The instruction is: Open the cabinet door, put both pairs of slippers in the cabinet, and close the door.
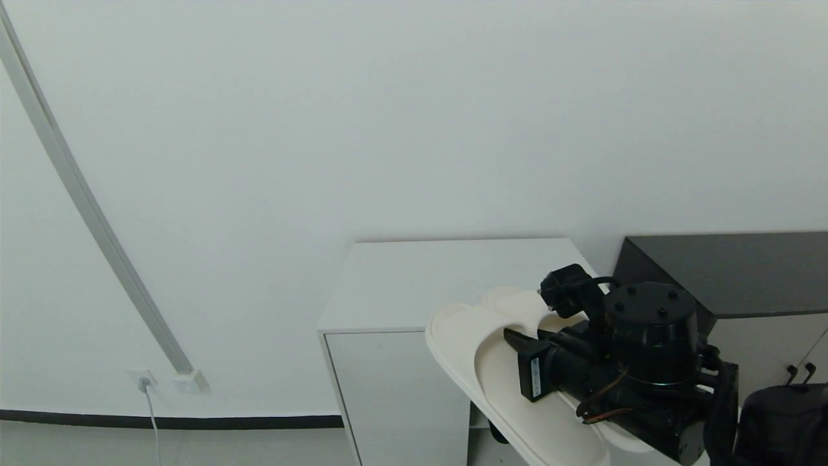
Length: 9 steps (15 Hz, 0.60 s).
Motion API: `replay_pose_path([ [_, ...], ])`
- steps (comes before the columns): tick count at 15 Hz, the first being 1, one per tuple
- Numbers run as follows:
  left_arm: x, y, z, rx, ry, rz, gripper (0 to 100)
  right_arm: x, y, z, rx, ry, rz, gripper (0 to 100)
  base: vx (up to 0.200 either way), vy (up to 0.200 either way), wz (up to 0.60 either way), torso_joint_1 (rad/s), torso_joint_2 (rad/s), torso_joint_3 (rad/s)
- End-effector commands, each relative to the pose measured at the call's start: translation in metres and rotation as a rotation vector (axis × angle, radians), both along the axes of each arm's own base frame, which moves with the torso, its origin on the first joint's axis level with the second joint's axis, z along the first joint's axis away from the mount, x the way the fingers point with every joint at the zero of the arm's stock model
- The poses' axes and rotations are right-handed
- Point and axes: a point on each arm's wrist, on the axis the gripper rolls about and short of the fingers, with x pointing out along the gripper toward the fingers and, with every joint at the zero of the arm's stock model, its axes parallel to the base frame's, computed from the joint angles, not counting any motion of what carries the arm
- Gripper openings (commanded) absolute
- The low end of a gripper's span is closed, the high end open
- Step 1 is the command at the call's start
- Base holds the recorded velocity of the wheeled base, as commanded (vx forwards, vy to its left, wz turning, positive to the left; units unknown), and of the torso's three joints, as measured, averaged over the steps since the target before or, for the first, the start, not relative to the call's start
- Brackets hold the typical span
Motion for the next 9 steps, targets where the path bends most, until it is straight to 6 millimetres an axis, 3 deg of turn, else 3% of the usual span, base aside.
replay_pose_path([
  [1, 0.0001, 0.0, 0.0, -0.001, 0.001, 0.0, 0, -0.0001, -0.0004, -0.0016, -0.003, 0.001, 0.001, 0, 0.0, -0.2, 0.0, 0.007, 0.0, 0.002],
  [3, 0.0001, 0.0, 0.0, -0.001, 0.001, 0.0, 0, -0.0009, -0.0012, -0.0031, -0.008, 0.004, 0.001, 0, 0.0, -0.2, 0.0, 0.0, 0.0, 0.002],
  [9, 0.0001, 0.0, 0.0, -0.002, 0.001, 0.0, 0, -0.0014, -0.0018, -0.005, -0.013, 0.009, 0.001, 0, 0.0, 0.0, 0.0, 0.0, 0.0, 0.0],
])
